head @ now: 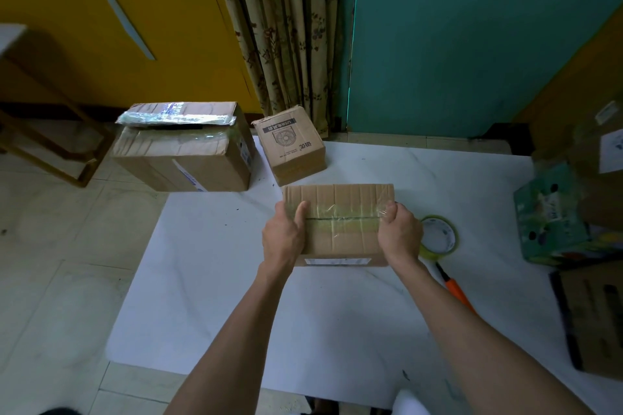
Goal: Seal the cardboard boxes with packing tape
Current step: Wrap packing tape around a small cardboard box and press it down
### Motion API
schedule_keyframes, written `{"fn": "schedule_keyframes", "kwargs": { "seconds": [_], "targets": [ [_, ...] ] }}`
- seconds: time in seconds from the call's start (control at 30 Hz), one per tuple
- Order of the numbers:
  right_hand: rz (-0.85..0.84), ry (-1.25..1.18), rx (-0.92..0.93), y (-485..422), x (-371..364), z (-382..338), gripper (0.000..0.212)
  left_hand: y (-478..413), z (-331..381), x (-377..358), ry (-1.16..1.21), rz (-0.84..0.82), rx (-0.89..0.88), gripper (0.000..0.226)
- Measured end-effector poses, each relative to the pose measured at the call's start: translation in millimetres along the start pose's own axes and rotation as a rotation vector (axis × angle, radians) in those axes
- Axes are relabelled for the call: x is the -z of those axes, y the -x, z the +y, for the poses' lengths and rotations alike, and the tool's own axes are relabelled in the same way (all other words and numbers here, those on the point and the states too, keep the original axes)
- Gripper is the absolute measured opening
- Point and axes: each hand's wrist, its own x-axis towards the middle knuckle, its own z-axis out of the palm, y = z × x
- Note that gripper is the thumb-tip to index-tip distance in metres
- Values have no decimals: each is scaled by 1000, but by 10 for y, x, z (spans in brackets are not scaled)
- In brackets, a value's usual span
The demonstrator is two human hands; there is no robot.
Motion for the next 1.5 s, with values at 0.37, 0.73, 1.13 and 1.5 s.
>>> {"fn": "schedule_keyframes", "kwargs": {
  "seconds": [0.37,0.73,1.13,1.5],
  "targets": [
    [-227,-19,-148,65,19,59,71,37,-121,7,181,-88,43,77],
    [48,-93,19,108,-76,151,45,18,-87,-12,1,-22,42,56],
    [-208,93,-59,183,86,-14,122,173,77,6,-113,-77,48,120],
    [-36,65,61,162,-38,109,23,217,29,-50,26,123,-51,38]
  ]
}}
